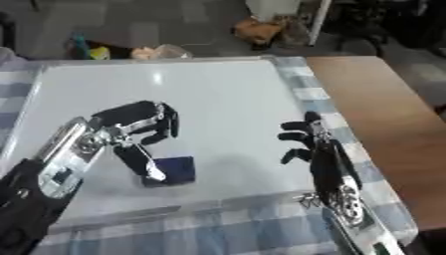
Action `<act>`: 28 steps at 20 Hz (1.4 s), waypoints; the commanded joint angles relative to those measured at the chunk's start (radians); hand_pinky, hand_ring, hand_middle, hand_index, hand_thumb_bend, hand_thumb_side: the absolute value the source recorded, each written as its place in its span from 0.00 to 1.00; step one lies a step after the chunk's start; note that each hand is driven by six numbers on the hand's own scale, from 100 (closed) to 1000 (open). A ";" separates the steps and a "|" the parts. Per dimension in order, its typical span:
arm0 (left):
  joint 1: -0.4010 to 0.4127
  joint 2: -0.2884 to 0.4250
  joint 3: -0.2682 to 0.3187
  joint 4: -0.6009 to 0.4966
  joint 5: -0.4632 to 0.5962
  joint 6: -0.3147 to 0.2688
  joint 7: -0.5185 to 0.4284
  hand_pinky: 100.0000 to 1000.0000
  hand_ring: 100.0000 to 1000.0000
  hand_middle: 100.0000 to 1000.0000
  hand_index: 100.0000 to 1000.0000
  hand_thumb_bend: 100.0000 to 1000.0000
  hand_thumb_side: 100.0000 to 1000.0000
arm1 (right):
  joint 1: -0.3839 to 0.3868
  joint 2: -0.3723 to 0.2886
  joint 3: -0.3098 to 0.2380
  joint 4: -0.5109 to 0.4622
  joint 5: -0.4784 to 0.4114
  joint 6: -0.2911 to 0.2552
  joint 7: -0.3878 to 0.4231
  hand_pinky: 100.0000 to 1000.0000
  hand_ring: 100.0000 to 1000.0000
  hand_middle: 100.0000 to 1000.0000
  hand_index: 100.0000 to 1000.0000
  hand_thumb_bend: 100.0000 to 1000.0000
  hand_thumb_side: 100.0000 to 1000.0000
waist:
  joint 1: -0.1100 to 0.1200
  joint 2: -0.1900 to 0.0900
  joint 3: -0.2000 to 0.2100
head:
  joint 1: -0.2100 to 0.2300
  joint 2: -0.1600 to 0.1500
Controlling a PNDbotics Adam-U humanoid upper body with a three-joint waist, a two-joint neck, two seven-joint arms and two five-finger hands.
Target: Wipe the whiteboard clean with a brush.
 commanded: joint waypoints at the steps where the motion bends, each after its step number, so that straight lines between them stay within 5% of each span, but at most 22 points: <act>1: -0.017 -0.001 0.000 -0.011 0.006 -0.001 -0.008 0.55 0.51 0.50 0.00 0.74 0.16 | -0.009 -0.010 -0.002 -0.015 0.002 -0.002 0.003 0.31 0.66 0.66 0.62 0.00 1.00 | 0.001 -0.012 -0.002 | 0.000 0.003; 28: 0.012 -0.011 -0.015 0.048 -0.008 -0.013 -0.038 0.51 0.48 0.47 0.00 0.74 0.15 | -0.009 -0.008 -0.002 -0.015 0.003 0.000 0.004 0.31 0.66 0.66 0.62 0.00 1.00 | -0.004 -0.009 -0.008 | -0.010 0.003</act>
